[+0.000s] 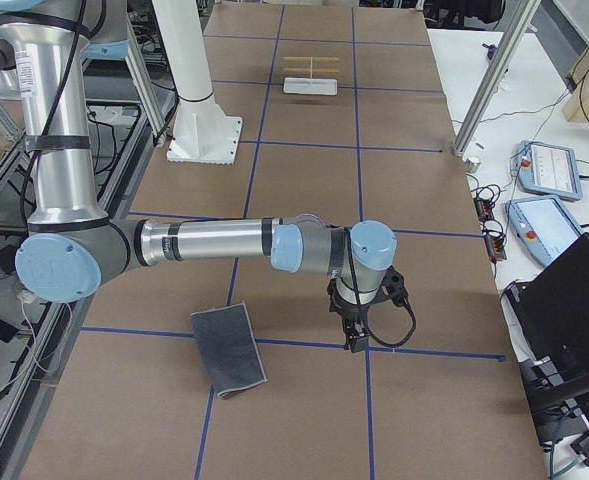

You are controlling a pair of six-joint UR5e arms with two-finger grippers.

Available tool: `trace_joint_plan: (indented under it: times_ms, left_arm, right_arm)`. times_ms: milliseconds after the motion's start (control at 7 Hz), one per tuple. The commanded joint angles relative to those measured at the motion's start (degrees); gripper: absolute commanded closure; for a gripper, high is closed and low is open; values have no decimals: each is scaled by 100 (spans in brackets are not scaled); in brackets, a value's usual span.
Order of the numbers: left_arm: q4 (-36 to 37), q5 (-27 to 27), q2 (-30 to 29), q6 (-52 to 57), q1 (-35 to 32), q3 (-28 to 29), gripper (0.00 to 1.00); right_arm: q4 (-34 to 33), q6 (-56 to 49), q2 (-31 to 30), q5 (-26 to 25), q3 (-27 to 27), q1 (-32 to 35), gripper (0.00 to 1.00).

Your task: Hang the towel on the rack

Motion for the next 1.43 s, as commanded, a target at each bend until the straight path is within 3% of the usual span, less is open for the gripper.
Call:
trace_joint_plan:
  times_ms: [0,286,571,857,1000,1286]
  left_arm:
    - [-255,-28,-144,-20,0,-95,0]
    - [-1454,-2,-301,-55,-9,193,0]
    - [-1540,-46,-259,-38,-9,160,0]
    - [-1540,-46,-259,-38,-9,142,0]
    - [-1540,-46,-259,-38,-9,107,0]
    - [-1540,-46,-268,-38,-9,107,0]
  right_arm:
    - [801,16,-89,2,66,-5,0]
    - [1007,-2,-177,97,135,-5,0]
    - [1480,24,-745,387,48,-5,0]
    - [1552,77,-1762,1454,309,4,0]
    - [2057,512,-2421,1608,494,12,1]
    - [4161,1296,-3364,1575,-28,21,3]
